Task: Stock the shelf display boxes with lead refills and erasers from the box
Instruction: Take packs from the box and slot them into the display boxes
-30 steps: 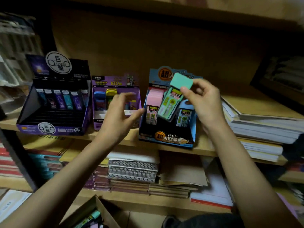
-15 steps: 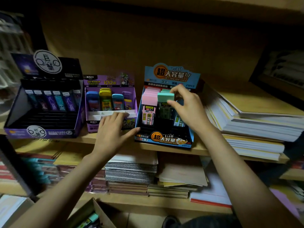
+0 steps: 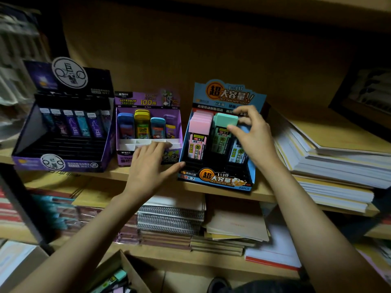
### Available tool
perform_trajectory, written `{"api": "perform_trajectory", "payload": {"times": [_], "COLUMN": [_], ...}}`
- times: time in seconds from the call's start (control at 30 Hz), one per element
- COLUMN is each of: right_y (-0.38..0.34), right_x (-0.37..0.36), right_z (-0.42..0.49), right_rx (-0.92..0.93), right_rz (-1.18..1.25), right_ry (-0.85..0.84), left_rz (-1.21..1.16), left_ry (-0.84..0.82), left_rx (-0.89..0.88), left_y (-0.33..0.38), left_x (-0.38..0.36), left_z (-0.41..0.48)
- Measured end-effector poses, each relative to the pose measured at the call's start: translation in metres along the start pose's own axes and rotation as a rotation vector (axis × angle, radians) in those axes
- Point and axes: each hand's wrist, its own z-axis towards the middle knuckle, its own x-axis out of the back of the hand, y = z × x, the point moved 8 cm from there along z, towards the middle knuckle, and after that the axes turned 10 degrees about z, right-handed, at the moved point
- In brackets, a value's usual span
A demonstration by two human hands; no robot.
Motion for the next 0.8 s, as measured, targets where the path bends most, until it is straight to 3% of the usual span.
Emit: {"api": "perform_trajectory", "payload": {"times": [0.13,0.47,0.6,0.7,0.8], "right_y": [0.004,0.005,-0.024,-0.059,-0.068], "right_x": [-0.004,-0.012,-0.021,-0.047,-0.091], "right_z": [0.001,0.002,-0.010,-0.039,-0.088], "right_rx": [0.001,0.246,0.329,0.408,0.324], "right_rz": [-0.029,-0.545,-0.554,-0.377,-0.223], "right_ry": [0.005,0.022,-0.010,-0.175,-0.462], "left_rz": [-0.006,-0.029,-0.096,-0.196,-0.205], "left_ry": [0.007,0.008,0.107,0.077,-0.133], "left_rx": [-0.001,-0.030,-0.097,-0.053,0.034], "left_y": [-0.001,0.002,0.007,-0.012,-0.045], "left_x": [-0.001,0.003,0.034,0.053,0.038], "left_z": [0.000,0.001,-0.016,-0.052,-0.101]}}
